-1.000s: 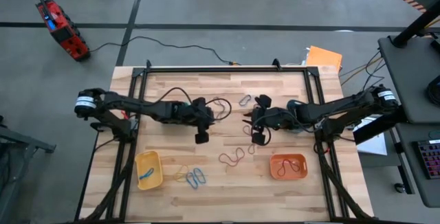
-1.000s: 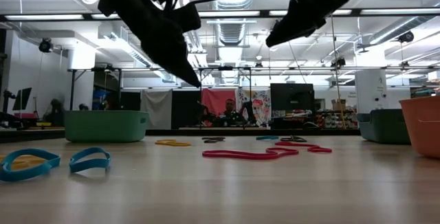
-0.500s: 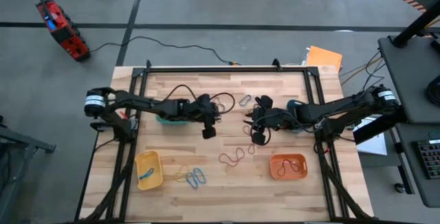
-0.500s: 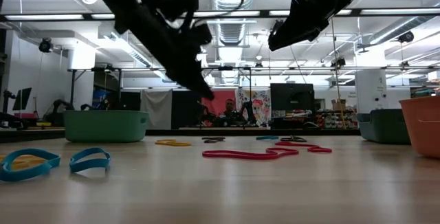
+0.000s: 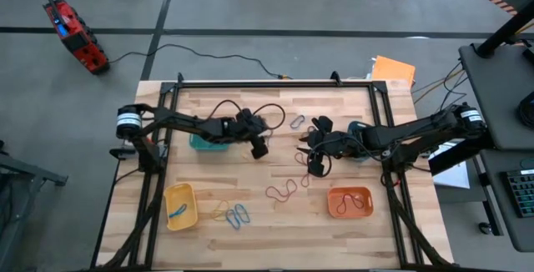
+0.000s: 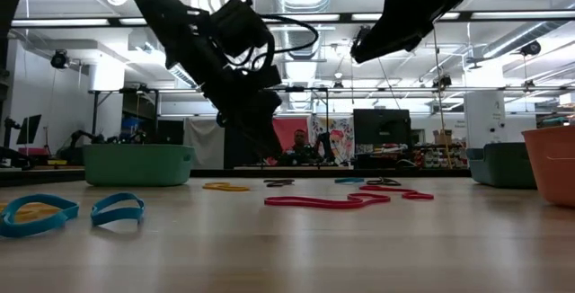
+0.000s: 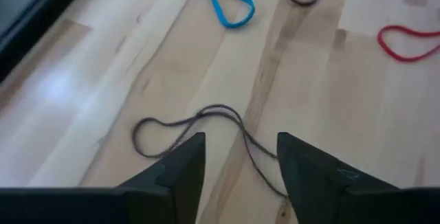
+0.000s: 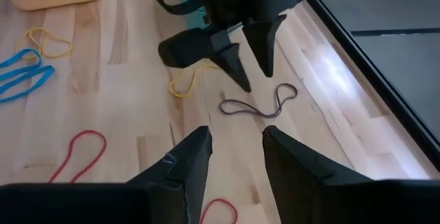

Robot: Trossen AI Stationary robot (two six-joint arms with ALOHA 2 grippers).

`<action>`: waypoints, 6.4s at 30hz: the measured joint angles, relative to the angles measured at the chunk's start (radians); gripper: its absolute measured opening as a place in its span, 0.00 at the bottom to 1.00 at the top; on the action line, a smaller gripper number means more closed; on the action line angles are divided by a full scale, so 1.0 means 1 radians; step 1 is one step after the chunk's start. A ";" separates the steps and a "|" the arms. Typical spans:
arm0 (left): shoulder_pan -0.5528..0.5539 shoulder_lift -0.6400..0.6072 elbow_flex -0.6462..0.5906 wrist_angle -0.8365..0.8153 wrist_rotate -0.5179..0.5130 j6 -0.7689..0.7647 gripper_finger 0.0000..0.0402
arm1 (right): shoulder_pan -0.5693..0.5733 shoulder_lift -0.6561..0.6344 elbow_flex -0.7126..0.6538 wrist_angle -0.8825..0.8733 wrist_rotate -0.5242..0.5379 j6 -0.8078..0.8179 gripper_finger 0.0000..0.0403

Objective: Sort rubber bands into baskets
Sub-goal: Put the brown rubber band into the green bin

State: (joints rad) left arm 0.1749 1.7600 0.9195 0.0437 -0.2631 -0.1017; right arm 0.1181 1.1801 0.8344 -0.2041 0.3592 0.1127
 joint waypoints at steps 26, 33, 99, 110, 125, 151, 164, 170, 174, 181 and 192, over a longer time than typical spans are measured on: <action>0.012 0.172 0.003 0.154 0.046 0.003 0.47 | 0.000 0.000 -0.016 0.004 0.005 0.034 0.36; 0.013 0.184 0.005 0.161 0.060 0.017 0.25 | 0.000 0.000 -0.019 0.003 0.008 0.048 0.36; 0.010 -0.759 0.013 -1.103 -0.122 0.040 0.00 | -0.001 0.000 -0.053 0.008 0.009 0.114 0.33; 0.010 -0.698 0.007 -1.066 -0.038 0.053 0.00 | -0.001 0.000 -0.053 0.008 0.009 0.114 0.33; 0.016 -0.555 0.000 -1.088 -0.050 0.109 0.00 | -0.001 0.000 -0.065 0.009 0.009 0.116 0.35; 0.170 -0.455 -0.045 -0.979 0.106 0.261 0.00 | -0.001 0.000 -0.119 0.069 0.009 0.155 0.34; 0.200 -0.461 -0.144 -0.894 0.142 0.255 0.00 | 0.000 0.000 -0.119 0.076 0.009 0.168 0.35; 0.200 -0.461 -0.141 -0.811 0.169 0.279 0.00 | -0.001 0.000 -0.119 0.080 0.009 0.168 0.35; 0.200 -0.462 -0.135 -0.778 0.172 0.281 0.00 | -0.001 0.000 -0.119 0.080 0.009 0.168 0.33; 0.200 -0.462 -0.138 -0.772 0.172 0.269 0.00 | -0.001 0.000 -0.119 0.080 0.009 0.166 0.35; 0.200 -0.462 -0.144 -0.823 0.167 0.202 0.04 | 0.000 0.000 -0.121 0.080 0.009 0.168 0.34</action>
State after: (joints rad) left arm 0.3752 1.2984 0.7757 -0.7789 -0.0963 0.0998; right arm 0.1177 1.1797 0.7132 -0.1242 0.3679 0.2809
